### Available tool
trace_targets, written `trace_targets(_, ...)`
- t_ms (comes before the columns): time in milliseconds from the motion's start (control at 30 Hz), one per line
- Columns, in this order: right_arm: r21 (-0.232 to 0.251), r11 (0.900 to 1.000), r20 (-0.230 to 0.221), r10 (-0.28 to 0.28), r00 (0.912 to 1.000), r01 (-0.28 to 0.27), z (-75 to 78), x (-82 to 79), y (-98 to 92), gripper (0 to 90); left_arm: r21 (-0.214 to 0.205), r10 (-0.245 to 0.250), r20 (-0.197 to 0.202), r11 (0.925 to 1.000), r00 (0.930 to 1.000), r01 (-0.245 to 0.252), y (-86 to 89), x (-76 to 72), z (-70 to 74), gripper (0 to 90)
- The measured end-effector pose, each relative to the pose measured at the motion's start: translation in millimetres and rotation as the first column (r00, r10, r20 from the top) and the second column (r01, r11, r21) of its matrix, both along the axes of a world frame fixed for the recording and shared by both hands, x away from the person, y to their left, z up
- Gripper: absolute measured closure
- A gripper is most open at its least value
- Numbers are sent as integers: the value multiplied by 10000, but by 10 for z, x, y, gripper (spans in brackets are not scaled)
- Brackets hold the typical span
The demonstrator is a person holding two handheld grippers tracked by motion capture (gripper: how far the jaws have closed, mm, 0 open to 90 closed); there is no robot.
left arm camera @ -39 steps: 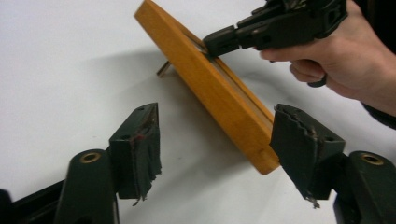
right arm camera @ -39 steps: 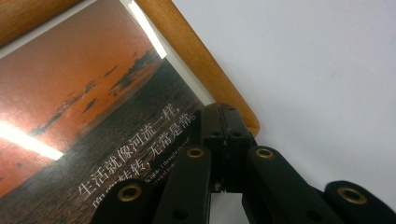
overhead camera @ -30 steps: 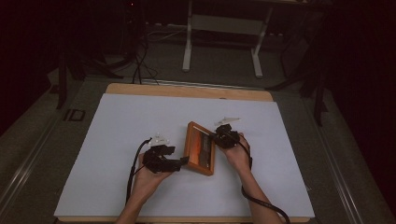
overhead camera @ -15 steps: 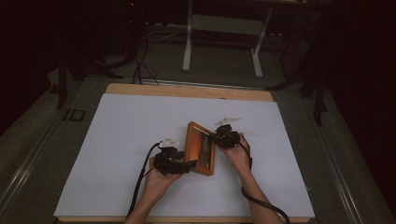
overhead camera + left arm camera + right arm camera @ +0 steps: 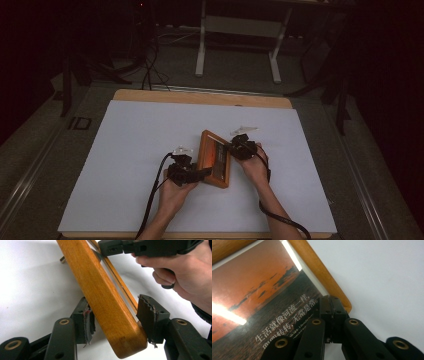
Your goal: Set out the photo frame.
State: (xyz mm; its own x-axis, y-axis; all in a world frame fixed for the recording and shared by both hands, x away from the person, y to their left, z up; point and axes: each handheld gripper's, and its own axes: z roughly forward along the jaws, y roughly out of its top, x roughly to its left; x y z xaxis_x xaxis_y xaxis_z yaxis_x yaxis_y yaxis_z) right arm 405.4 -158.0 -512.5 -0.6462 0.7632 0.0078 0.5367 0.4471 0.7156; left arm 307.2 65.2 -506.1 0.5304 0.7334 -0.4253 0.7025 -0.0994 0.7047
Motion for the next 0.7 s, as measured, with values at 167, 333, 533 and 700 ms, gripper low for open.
trace_targets(167, 138, 9999, 283, 71, 9996, -74, 81, -107, -75, 882, -6, 107, 114, 9999, 9999, -107, -27, 21, 18, 547)
trace_targets(333, 397, 9989, 873, 220, 9959, -256, 258, -259, -191, 846, 334, -36, 787, 9994, 9969, 10, -167, -15, 117, 593)
trace_targets(533, 967, 9948, 1595, 160, 9871, -318, 502, -453, -367, 834, 835, -270, 1393, 9964, 9899, 154, -345, -52, 224, 634)
trace_targets(700, 1159, 9925, 2171, 115, 9761, -375, 701, -594, -481, 842, 1366, -955, 1869, 9881, 9777, 704, -477, -68, 322, 662)
